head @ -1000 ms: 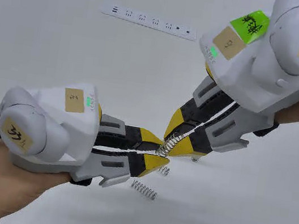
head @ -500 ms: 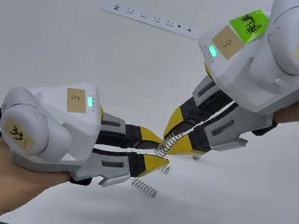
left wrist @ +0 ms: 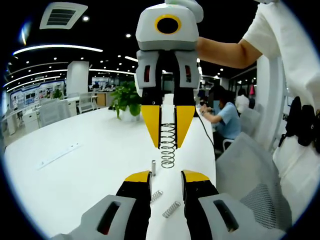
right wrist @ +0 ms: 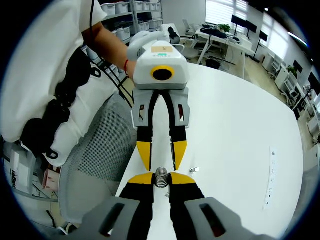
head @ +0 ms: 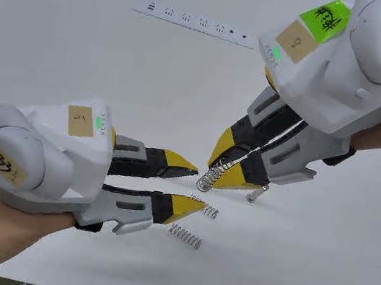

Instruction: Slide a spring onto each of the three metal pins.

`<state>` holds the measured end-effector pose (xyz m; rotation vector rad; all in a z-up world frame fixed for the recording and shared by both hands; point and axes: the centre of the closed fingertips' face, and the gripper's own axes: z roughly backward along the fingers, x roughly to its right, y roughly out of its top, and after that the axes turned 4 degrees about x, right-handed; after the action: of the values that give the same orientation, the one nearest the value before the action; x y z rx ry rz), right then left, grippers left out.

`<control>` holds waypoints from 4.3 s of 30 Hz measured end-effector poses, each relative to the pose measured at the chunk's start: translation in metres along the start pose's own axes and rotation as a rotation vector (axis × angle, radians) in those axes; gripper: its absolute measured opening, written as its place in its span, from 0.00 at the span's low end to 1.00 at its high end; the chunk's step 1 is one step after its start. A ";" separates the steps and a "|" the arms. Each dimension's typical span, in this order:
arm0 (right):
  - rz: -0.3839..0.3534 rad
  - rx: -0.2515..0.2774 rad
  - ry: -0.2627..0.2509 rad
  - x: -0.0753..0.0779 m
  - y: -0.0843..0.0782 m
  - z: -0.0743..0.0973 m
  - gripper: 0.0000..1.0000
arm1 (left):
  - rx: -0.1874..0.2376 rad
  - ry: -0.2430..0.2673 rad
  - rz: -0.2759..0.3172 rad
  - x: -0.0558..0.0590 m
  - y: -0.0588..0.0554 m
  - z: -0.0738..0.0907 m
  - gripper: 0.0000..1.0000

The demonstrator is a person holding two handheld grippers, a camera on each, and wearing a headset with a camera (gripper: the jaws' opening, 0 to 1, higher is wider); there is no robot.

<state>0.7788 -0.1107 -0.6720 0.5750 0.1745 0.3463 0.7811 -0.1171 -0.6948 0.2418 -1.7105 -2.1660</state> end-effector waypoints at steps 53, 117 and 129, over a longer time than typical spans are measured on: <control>-0.100 -0.105 -0.099 0.092 -0.043 -0.079 0.12 | -0.052 0.093 0.053 -0.031 -0.040 0.036 0.86; -0.072 -0.182 -0.059 0.093 -0.066 -0.124 0.12 | -0.022 0.095 0.104 -0.030 -0.042 0.033 0.91; -0.063 -0.202 -0.060 0.093 -0.076 -0.135 0.12 | -0.024 0.097 0.110 -0.031 -0.044 0.033 0.91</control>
<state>0.8515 -0.0685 -0.8322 0.3787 0.0981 0.2811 0.7895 -0.0669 -0.7319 0.2370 -1.6056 -2.0598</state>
